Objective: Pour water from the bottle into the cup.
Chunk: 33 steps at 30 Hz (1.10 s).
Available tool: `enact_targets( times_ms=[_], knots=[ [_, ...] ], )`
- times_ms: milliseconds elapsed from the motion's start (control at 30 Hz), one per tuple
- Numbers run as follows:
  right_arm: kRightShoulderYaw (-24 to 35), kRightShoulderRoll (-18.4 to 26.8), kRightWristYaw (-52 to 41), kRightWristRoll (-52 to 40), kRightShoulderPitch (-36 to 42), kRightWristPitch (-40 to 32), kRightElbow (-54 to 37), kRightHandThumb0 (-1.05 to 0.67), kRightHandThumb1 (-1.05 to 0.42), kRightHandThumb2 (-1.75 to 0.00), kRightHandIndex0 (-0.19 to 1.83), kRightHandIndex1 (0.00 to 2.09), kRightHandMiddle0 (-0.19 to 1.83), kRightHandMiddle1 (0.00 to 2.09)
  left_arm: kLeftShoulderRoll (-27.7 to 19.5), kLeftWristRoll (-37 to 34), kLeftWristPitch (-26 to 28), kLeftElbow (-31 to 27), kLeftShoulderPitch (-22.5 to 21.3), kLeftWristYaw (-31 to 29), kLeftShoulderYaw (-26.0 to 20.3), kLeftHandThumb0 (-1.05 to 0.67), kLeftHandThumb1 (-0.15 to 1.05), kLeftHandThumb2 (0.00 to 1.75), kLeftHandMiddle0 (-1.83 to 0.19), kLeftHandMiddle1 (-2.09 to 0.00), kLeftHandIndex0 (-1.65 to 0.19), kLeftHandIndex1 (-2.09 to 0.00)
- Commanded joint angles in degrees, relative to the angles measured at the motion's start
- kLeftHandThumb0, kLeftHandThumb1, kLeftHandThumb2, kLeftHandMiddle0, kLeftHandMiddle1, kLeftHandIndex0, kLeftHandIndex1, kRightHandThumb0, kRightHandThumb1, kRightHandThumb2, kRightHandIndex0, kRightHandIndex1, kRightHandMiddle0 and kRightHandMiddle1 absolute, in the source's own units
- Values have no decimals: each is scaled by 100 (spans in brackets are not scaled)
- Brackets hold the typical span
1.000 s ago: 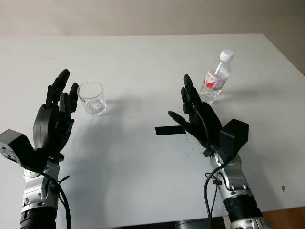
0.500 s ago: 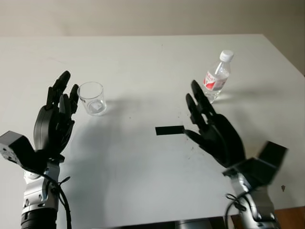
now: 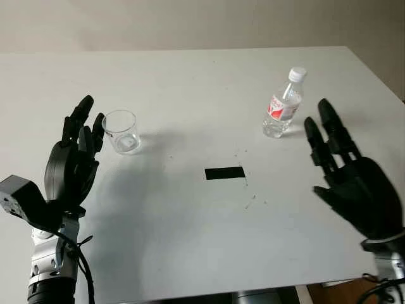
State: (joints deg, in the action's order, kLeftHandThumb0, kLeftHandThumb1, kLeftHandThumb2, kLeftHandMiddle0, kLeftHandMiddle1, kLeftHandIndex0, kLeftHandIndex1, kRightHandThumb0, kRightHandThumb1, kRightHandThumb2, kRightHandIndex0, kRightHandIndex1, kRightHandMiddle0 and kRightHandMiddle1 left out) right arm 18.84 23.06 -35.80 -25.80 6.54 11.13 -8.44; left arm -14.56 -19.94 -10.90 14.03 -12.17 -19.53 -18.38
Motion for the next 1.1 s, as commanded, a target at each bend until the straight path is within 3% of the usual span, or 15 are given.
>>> enact_targets(
  times_ms=[0, 267, 433, 733, 1067],
  knots=[
    [182, 112, 84, -25, -37, -60, 111, -84, -98, -6, -19, 0, -18, 1, -44, 28, -15, -21, -19, 16, -7, -87, 105, 52, -5, 0, 19, -53],
    [362, -55, 787, 254, -303, -65, 662, -79, -97, -5, -19, 1, -19, 3, -87, -15, 33, -13, -46, -14, -33, -88, 105, 51, -4, 0, 19, -53],
    [65, -132, 1277, 730, -1008, -166, 1444, -81, -96, -5, -19, 1, -16, 3, -130, -37, -35, 64, -41, -117, -55, -86, 105, 51, -3, 0, 19, -51],
    [-465, -103, 1866, 1923, -2305, 673, 3162, -92, -99, -6, -19, 0, -19, 1, -159, -61, -35, 138, -55, -222, -83, -86, 105, 52, -2, 0, 19, -50],
    [-732, -45, 2234, 2389, -3527, 665, 4835, -100, -97, -5, -19, 0, -19, 0, -157, -91, -15, 167, -65, -231, -112, -86, 105, 53, -3, 0, 19, -53]
  ],
)
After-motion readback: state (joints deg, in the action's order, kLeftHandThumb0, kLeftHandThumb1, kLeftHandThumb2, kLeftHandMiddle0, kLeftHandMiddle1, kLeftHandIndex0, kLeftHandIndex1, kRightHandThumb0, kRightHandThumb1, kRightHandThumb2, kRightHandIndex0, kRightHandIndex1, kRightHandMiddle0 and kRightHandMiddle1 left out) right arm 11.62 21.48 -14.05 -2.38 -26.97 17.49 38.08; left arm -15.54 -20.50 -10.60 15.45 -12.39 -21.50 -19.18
